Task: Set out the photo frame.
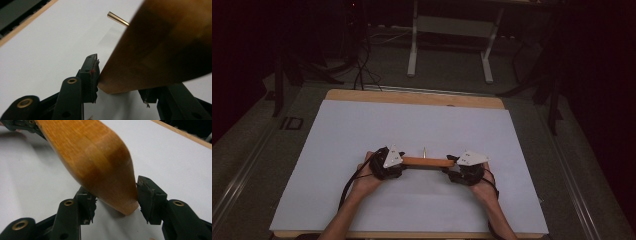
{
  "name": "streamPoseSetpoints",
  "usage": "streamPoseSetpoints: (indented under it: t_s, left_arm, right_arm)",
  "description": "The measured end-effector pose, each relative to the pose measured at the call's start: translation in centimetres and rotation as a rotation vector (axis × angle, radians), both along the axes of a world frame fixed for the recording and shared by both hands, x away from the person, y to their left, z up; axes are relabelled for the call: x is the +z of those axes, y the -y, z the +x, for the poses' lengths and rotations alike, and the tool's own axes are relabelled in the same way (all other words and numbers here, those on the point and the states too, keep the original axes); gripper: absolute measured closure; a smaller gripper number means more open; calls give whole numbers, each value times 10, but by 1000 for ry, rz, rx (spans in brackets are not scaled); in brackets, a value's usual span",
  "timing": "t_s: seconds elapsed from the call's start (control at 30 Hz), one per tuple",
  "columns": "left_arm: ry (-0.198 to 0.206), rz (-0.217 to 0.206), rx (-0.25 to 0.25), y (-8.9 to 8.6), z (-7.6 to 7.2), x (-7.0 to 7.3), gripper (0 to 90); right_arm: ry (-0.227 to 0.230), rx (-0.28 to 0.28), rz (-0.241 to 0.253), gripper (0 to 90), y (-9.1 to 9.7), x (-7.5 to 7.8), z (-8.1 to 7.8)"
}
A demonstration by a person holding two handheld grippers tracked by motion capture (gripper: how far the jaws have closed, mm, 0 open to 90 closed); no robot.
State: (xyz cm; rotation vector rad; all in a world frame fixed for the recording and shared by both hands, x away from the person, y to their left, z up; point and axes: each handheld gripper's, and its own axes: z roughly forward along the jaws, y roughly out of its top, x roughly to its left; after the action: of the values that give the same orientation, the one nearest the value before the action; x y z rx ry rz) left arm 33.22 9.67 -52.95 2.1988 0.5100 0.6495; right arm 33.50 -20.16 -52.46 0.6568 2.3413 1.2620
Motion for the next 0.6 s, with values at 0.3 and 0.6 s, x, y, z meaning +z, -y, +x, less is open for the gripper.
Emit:
streamPoseSetpoints:
  t_s: [0.3, 0.6]
  left_arm:
    - [4, 10, -8, 0, -1, 1, 582]
    - [-35, -25, -26, -3, -1, 2, 595]
  right_arm:
    - [16, 2, -16, 532, 0, 2, -2]
    - [12, 2, -12, 554, 2, 4, -2]
